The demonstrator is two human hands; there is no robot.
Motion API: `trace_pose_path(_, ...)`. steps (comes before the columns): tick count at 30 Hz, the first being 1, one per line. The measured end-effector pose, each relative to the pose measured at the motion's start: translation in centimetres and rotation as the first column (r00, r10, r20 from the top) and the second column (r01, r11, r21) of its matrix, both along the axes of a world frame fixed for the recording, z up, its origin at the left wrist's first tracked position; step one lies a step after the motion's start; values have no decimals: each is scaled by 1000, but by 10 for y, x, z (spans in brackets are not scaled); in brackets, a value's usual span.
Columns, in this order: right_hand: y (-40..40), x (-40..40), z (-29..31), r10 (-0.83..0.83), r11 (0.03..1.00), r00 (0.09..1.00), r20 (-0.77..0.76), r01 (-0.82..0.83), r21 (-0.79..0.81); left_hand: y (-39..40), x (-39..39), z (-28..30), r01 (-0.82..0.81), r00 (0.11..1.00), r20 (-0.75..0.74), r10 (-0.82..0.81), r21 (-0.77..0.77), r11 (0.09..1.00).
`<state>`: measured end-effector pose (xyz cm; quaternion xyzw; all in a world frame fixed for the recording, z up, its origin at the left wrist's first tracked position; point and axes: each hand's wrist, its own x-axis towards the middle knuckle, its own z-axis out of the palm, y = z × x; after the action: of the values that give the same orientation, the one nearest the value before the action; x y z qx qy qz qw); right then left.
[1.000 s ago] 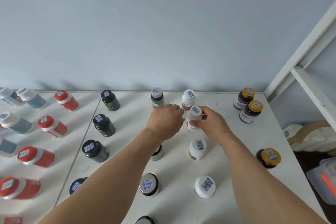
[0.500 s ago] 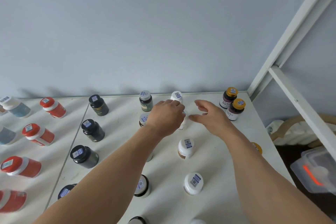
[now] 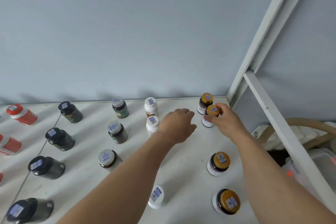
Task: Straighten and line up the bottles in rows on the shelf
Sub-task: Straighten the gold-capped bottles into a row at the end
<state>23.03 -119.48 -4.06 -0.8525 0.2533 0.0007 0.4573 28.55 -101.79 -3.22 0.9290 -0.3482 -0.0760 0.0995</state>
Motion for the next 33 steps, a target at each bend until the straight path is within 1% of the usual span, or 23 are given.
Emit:
trace_pose_path(4,-4,3,-14,-4,1000,1000,1,4,-20,-8,-2,-12,-33,993,-108,40,63,997)
trace_pose_path(8,-10,3,-9,-16,1000,1000,11,17,-23,-18,2,-14,-57,977,-202,66,52,997)
trace_pose_path(11,-8,0,-2,-2,999,999,37,4,-46,-24,0,-17,-98,948,-303,94,3,995)
trace_pose_path(14,-5,-1,8,-4,999,998,61,7,-46,-27,2,-18,-153,898,-427,106,-77,985)
trace_pose_path(18,-3,0,20,-25,998,996,84,29,-51,-33,3,-15,-232,844,-529,83,-222,947)
trace_pose_path(21,-1,0,25,-16,997,997,73,21,-70,-34,4,-13,-286,795,-604,63,-281,916)
trace_pose_path(28,-5,2,30,20,1000,998,56,-19,-19,-29,9,-7,-331,698,-716,-11,-336,882)
trace_pose_path(33,-6,7,34,19,999,997,77,-17,-29,-29,13,-5,-350,675,-738,-18,-341,873)
